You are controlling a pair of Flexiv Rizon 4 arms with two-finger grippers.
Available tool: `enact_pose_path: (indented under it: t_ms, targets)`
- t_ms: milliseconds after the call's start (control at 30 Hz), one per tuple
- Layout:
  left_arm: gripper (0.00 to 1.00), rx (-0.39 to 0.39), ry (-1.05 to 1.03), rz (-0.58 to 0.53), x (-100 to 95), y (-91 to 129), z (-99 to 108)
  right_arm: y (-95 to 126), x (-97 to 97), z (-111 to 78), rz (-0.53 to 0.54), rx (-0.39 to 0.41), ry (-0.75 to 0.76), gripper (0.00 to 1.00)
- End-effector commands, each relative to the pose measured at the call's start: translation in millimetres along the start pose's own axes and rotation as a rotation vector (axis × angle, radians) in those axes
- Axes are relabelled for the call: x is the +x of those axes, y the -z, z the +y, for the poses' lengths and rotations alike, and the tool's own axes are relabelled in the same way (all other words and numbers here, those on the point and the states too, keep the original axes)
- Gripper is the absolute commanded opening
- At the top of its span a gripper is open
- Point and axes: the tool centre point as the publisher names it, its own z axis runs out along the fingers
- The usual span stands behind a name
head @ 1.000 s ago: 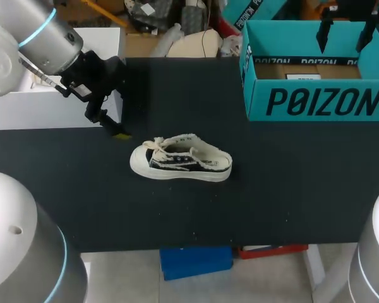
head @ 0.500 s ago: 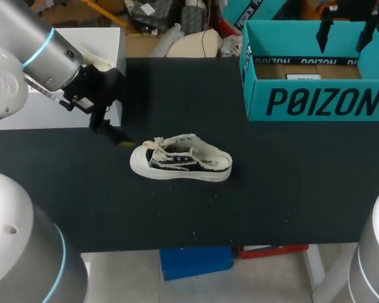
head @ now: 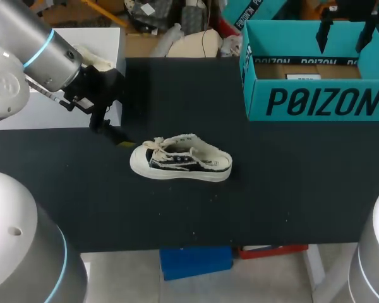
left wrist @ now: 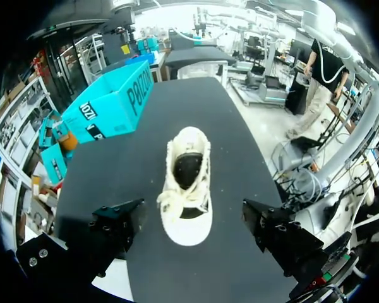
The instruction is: Take the shoe out of the shoebox, open the shoe tongue, remove and reinsert the insole, then place the shoe into the shoebox
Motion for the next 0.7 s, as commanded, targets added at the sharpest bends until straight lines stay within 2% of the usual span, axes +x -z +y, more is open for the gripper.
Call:
enact_pose_path:
  t_ms: [33,100,133,200,700]
  targets:
    - [1.00,0.000,-0.001,-0.002,-0.3,-2,1,-7,71.8,-51.1,-0.036,-0.003,0.333,1.00]
    - [1.00,0.000,-0.001,-0.002,-0.3,-2,1,-19,117.3,-86.7,-0.055,0.018,0.522,1.00]
    - [1.00,0.000,-0.001,-0.002,-0.3,-2,1,-27,139.2,-105.2,-0.028,0.019,0.605,1.00]
    - [1.00,0.000,-0.001,-0.002,-0.3,-2,1,-50,177.5,-143.6,-0.015,0.032,0.788,1.00]
    - [1.00,0.000,-0.001,-0.002,-0.3,-2,1,-50,177.5,-143.6,-0.015,0.032,0.788,1.00]
